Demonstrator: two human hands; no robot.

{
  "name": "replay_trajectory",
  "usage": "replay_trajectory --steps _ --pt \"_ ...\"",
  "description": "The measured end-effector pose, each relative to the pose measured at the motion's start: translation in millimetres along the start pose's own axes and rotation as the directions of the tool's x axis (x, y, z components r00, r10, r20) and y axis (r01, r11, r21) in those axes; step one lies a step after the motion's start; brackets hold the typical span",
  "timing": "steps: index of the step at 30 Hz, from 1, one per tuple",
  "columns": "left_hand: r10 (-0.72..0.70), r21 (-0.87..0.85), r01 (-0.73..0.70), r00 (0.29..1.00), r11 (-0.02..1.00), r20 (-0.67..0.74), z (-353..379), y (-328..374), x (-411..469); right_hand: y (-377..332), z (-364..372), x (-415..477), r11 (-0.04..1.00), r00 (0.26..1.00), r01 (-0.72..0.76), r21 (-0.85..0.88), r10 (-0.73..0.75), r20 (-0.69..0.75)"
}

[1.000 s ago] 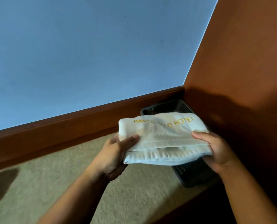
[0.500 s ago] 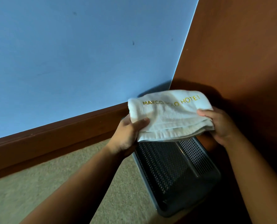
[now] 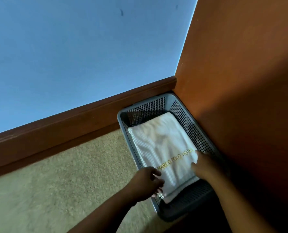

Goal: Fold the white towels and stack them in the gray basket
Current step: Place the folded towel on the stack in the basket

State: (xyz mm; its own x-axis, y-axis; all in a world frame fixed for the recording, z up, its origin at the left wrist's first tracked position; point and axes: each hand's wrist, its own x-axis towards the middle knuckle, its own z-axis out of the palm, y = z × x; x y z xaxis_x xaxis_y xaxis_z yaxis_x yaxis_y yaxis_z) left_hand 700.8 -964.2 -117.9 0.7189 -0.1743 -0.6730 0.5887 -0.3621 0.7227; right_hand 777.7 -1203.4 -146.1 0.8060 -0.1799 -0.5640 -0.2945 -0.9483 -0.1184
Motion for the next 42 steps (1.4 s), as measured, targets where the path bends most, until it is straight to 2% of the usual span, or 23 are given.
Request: replay_trajectory --steps 2,4,5,7,9,10,11,16,19,22,25,30,36,39,42 --pt "0.209 0.346 -0.167 0.974 0.923 -0.087 -5.0 2.3 13.1 -8.6 11.5 1.0 0.995 0.995 0.100 -0.015 -0.100 0.027" --pt "0.366 0.616 -0.254 0.929 0.746 -0.060 -10.6 3.5 26.4 -13.8 23.6 0.6 0.977 0.978 0.203 -0.060 -0.199 0.060" --pt "0.394 0.715 -0.267 0.919 0.646 -0.013 -11.8 1.9 33.3 -14.6 28.7 -0.5 0.969 0.971 0.229 -0.095 -0.221 0.087" --pt "0.316 0.854 -0.262 0.941 0.449 0.123 -12.9 -4.5 42.6 -14.1 38.4 -1.9 0.959 0.969 0.223 -0.173 -0.199 0.146" --pt "0.204 0.932 -0.244 0.960 0.268 0.192 -10.3 -14.8 46.6 -15.8 44.5 -3.5 0.957 0.975 0.192 -0.216 -0.161 0.155" --pt "0.188 0.948 -0.237 0.962 0.211 0.198 -9.0 -19.6 48.0 -17.8 45.6 -4.0 0.955 0.976 0.188 -0.228 -0.156 0.152" --pt "0.196 0.953 -0.230 0.962 0.196 0.192 -8.1 -22.6 48.6 -19.7 46.1 -4.7 0.952 0.975 0.190 -0.240 -0.155 0.157" --pt "0.337 0.930 -0.282 0.921 0.234 0.195 -11.7 -35.7 46.3 -15.0 52.2 -17.9 0.955 0.967 0.175 -0.239 -0.121 0.224" --pt "0.459 0.875 -0.333 0.876 0.352 0.149 -20.1 -56.1 31.0 -13.1 52.1 -30.7 0.967 0.967 0.149 -0.208 -0.098 0.237" --pt "0.495 0.832 -0.332 0.865 0.444 0.081 -32.6 -78.1 4.4 -17.6 49.6 -49.6 0.976 0.985 0.123 -0.180 -0.097 0.143" --pt "0.498 0.792 -0.315 0.867 0.523 0.016 -52.2 -97.9 -26.8 -32.4 48.8 -76.3 0.988 0.990 0.142 -0.066 -0.141 0.010" --pt "0.506 0.661 -0.313 0.855 0.682 -0.117 -92.7 -133.3 -97.8 -75.5 53.0 -145.3 0.951 0.946 0.284 0.123 -0.257 -0.198" --pt "0.490 0.490 -0.337 0.842 0.804 -0.224 -160.4 -192.7 -194.7 -148.7 89.1 -256.2 0.822 0.842 0.508 0.257 -0.411 -0.350" --pt "0.441 0.393 -0.306 0.838 0.867 -0.321 -194.2 -228.4 -240.0 -185.9 117.4 -305.3 0.745 0.793 0.600 0.291 -0.506 -0.339" --pt "0.396 0.301 -0.289 0.825 0.909 -0.404 -215.9 -267.6 -289.4 -216.3 142.3 -350.1 0.703 0.765 0.644 0.302 -0.597 -0.241"
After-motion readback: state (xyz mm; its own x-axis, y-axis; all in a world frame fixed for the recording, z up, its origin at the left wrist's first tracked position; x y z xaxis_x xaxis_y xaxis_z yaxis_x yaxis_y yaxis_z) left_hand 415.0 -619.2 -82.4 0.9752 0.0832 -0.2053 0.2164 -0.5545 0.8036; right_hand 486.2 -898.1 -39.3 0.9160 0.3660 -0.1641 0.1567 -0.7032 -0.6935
